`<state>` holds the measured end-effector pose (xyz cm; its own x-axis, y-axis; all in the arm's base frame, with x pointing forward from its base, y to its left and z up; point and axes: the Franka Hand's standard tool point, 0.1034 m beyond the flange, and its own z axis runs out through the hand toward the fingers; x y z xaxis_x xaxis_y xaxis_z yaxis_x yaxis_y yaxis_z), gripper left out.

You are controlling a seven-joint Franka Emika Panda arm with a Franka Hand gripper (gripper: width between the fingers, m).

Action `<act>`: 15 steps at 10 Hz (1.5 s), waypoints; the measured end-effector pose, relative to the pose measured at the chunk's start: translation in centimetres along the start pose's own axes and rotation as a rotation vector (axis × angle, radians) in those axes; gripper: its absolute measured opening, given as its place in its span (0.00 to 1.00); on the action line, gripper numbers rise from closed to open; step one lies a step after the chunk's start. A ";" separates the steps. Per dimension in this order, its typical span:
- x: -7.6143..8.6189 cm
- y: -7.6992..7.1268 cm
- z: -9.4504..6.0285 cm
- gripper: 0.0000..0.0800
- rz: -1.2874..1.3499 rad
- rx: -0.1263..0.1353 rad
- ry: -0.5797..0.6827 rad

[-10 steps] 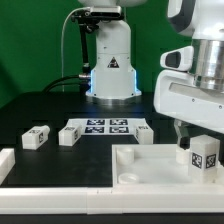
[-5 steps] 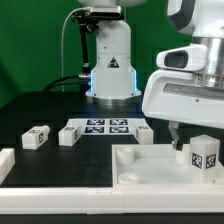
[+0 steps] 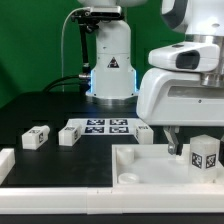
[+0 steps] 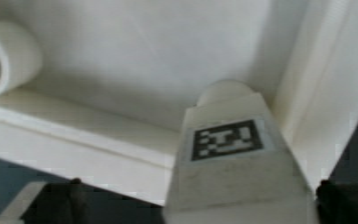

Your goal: Assemble one leg

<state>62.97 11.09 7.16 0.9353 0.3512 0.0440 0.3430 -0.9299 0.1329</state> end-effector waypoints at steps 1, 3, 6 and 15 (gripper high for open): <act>0.0 0.0 0.0 0.80 0.028 -0.001 -0.001; 0.0 0.1 0.1 0.58 0.028 -0.001 -0.001; -0.2 0.0 0.2 0.37 0.110 0.000 -0.005; -1.1 1.1 0.3 0.39 1.133 -0.068 0.000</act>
Offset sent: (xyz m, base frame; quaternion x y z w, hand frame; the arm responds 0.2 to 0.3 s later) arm 0.0000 0.0000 0.0000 0.0000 0.0000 0.0000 1.0000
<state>62.35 9.65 6.96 0.7043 -0.6885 0.1731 -0.7061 -0.7045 0.0706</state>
